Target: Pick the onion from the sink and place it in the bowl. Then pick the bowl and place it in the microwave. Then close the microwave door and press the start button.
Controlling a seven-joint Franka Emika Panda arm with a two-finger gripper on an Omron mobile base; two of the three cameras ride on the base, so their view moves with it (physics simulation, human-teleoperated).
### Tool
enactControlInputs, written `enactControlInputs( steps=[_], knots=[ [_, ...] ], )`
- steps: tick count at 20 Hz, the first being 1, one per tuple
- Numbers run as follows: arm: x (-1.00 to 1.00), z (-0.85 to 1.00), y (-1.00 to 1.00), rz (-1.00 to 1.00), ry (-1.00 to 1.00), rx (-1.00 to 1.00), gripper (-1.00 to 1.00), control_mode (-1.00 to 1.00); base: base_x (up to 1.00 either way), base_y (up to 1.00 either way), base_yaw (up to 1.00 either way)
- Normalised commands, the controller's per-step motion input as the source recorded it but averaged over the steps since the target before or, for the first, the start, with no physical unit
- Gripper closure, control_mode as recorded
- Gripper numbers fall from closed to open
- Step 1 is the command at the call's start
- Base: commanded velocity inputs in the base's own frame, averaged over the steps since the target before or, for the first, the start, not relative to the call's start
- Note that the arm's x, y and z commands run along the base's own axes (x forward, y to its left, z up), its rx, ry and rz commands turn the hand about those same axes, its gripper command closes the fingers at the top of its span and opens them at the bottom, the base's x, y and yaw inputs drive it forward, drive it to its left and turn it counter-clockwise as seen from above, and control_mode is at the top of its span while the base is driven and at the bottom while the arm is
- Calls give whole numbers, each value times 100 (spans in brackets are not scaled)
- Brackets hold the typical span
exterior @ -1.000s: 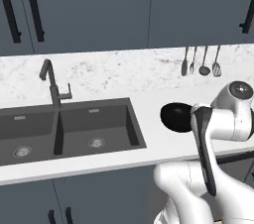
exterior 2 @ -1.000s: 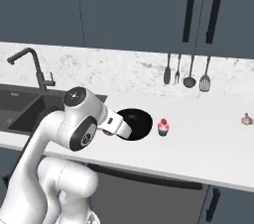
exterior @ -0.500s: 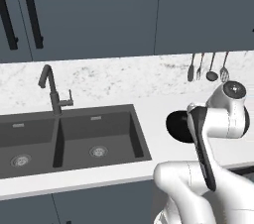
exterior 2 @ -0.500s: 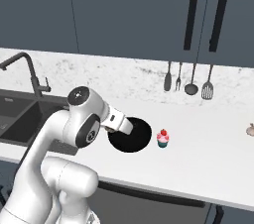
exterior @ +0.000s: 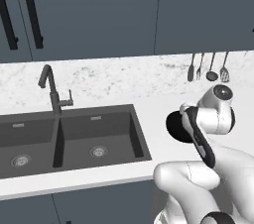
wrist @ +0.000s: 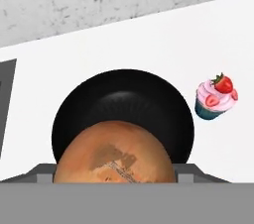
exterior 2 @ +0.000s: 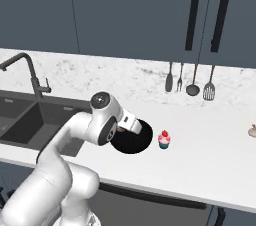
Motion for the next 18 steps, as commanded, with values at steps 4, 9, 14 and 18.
enactControlInputs(
  steps=[4, 9, 14, 18],
  knots=[
    [63, -22, 0, 2, 19, 3, 100, -100, 0, 0, 0],
    [37, -25, 0, 0, 13, 0, 100, -100, 0, 0, 0],
    [19, -44, -8, 5, 3, 0, 100, -100, 0, 0, 0],
    [23, -44, -15, 5, 5, 0, 100, -100, 0, 0, 0]
  ],
)
